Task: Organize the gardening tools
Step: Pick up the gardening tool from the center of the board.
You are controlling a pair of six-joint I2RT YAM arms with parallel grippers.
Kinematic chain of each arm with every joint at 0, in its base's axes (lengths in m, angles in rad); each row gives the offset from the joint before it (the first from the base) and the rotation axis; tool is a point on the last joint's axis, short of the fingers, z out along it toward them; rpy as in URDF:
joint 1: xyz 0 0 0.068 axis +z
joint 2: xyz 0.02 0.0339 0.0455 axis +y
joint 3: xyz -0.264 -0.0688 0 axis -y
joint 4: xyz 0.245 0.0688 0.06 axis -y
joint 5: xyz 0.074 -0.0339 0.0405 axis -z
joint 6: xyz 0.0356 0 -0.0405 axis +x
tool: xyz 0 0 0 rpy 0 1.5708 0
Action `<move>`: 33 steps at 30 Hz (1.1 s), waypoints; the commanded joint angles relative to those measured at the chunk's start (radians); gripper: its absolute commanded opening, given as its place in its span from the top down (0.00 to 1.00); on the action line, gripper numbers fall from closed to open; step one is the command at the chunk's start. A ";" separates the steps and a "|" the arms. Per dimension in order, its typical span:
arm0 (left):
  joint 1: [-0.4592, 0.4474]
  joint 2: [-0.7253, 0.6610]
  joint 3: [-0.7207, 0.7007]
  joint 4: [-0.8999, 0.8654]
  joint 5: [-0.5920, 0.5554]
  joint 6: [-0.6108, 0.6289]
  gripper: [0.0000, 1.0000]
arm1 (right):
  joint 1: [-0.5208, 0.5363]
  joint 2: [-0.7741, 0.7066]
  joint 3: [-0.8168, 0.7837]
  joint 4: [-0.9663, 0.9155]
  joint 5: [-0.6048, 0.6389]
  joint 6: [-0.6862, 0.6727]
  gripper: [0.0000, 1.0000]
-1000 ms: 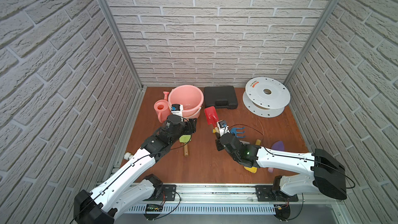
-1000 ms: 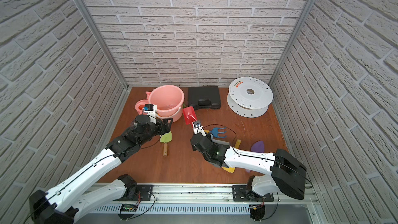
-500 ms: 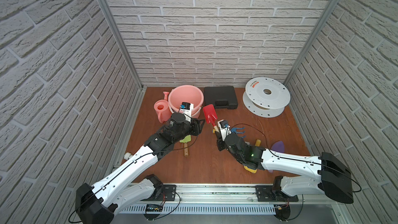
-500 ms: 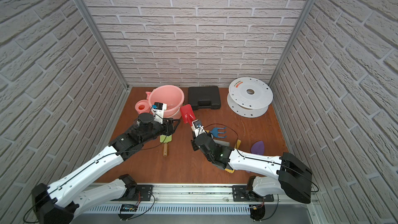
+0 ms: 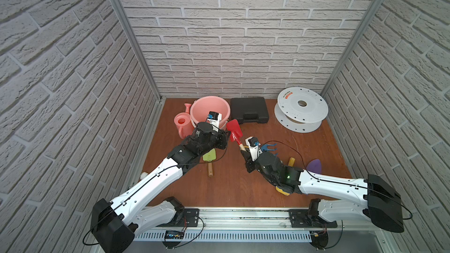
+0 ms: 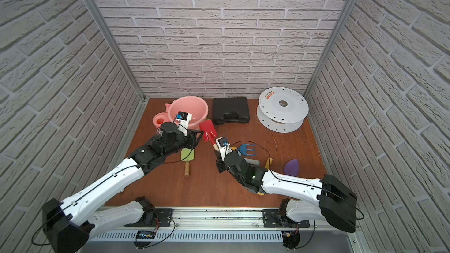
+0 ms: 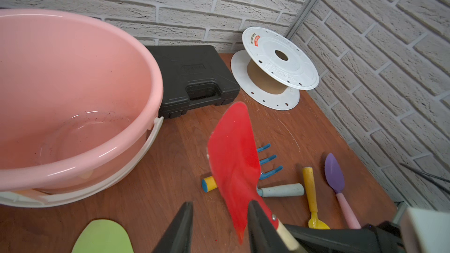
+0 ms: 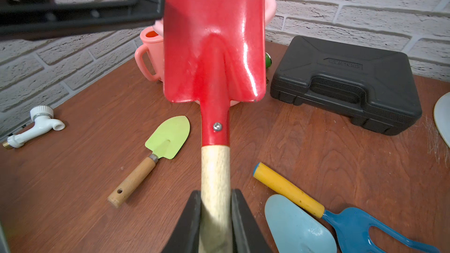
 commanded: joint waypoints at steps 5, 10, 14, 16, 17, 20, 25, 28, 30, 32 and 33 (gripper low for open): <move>0.042 0.017 0.026 0.073 0.068 -0.003 0.64 | 0.010 -0.012 -0.011 0.077 -0.030 -0.016 0.97; 0.060 0.044 0.039 0.086 0.106 -0.008 0.72 | 0.015 -0.013 -0.013 0.081 -0.033 -0.018 0.97; 0.073 0.069 0.048 0.095 0.122 -0.013 0.76 | 0.017 -0.018 -0.018 0.085 -0.033 -0.022 0.97; 0.075 0.079 0.054 0.100 0.127 -0.014 0.82 | 0.018 -0.020 -0.017 0.085 -0.031 -0.022 0.97; 0.075 0.082 0.058 0.102 0.128 -0.014 0.86 | 0.019 -0.020 -0.016 0.085 -0.032 -0.023 0.97; 0.074 0.090 0.074 0.098 0.129 -0.012 1.00 | 0.020 -0.023 -0.017 0.081 -0.026 -0.023 0.97; 0.075 0.084 0.096 0.080 0.125 0.002 1.00 | 0.021 -0.035 -0.017 0.074 -0.018 -0.023 0.76; 0.076 0.079 0.120 0.057 0.115 0.031 1.00 | 0.020 -0.046 -0.018 0.069 -0.015 -0.021 0.62; 0.087 0.075 0.150 0.031 0.112 0.061 1.00 | 0.021 -0.057 -0.018 0.059 0.002 -0.013 0.32; 0.105 0.076 0.188 -0.004 0.115 0.094 1.00 | 0.020 -0.070 -0.020 0.046 0.025 -0.002 0.09; 0.115 0.078 0.210 -0.020 0.115 0.115 1.00 | 0.020 -0.077 -0.022 0.044 0.028 -0.004 0.05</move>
